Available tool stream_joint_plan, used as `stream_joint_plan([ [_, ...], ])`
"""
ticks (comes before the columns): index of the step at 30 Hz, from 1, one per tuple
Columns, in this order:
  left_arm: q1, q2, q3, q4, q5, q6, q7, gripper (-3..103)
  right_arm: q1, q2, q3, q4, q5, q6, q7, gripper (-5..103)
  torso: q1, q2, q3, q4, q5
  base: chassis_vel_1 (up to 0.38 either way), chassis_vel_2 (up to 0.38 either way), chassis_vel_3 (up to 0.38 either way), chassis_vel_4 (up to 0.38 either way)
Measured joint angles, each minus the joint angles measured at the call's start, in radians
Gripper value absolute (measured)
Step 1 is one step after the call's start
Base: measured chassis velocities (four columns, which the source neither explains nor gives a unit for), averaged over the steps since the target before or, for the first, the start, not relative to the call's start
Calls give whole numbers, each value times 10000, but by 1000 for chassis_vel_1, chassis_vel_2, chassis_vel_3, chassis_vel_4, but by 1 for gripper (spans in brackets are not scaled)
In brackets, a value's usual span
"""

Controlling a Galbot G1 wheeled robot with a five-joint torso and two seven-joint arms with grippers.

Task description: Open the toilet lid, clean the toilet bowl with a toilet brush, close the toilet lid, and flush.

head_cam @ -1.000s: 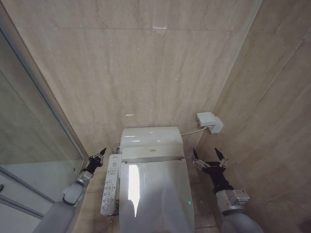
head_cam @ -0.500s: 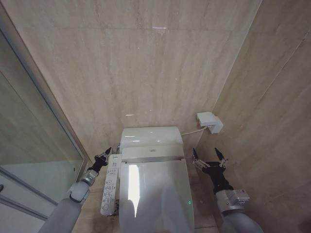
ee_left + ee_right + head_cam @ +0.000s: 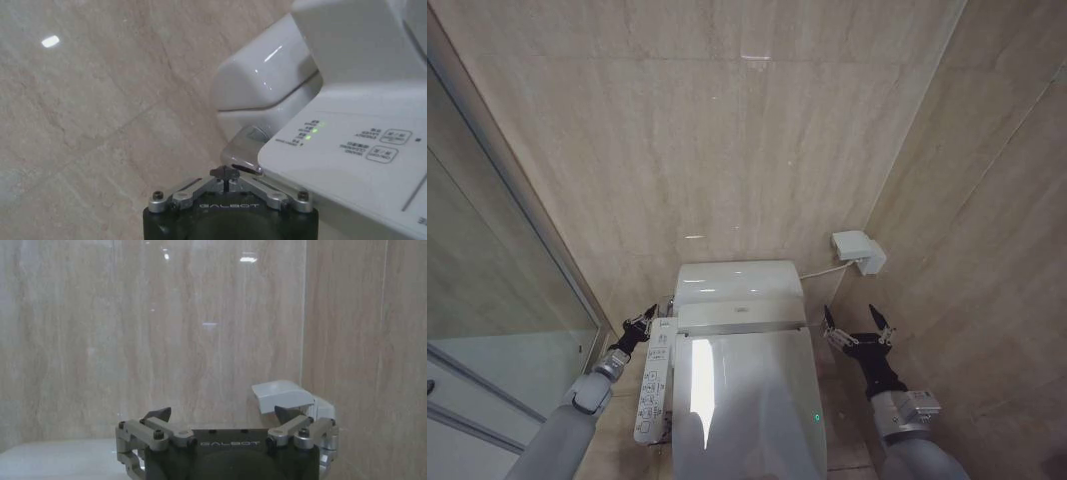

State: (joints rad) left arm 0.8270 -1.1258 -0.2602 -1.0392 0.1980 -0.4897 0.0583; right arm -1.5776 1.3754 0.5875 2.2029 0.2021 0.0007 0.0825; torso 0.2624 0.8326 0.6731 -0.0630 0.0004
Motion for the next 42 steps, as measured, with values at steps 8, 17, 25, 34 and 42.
stream_joint_plan([
  [8, -251, -157, 218, 143, -5, 34, 6, 0, 0, 0, 0, 0, 0, 0, 0, 100, 0, 0, 0, 3, 1, 0, 0, 0, 0],
  [17, 84, -139, -76, -244, -10, 249, 1, 0, 0, 0, 0, 0, 0, 0, 0, 100, 0, 0, 0, -15, -6, 0, 0, 0, 0],
  [25, 471, -95, -508, -553, -27, 302, -8, 0, 0, 0, 0, 0, 0, 0, 0, 100, 0, 0, 0, -9, -6, 0, 0, 0, 0],
  [34, 773, 157, -656, -1042, -46, 470, -18, 0, 0, 0, 0, 0, 0, 0, 0, 100, 0, 0, 0, -5, -7, 0, 0, 0, 0],
  [42, 729, 123, -467, -1093, -28, 471, -20, 0, 0, 0, 0, 0, 0, 0, 0, 100, 0, 0, 0, -6, -5, 0, 0, 0, 0],
])
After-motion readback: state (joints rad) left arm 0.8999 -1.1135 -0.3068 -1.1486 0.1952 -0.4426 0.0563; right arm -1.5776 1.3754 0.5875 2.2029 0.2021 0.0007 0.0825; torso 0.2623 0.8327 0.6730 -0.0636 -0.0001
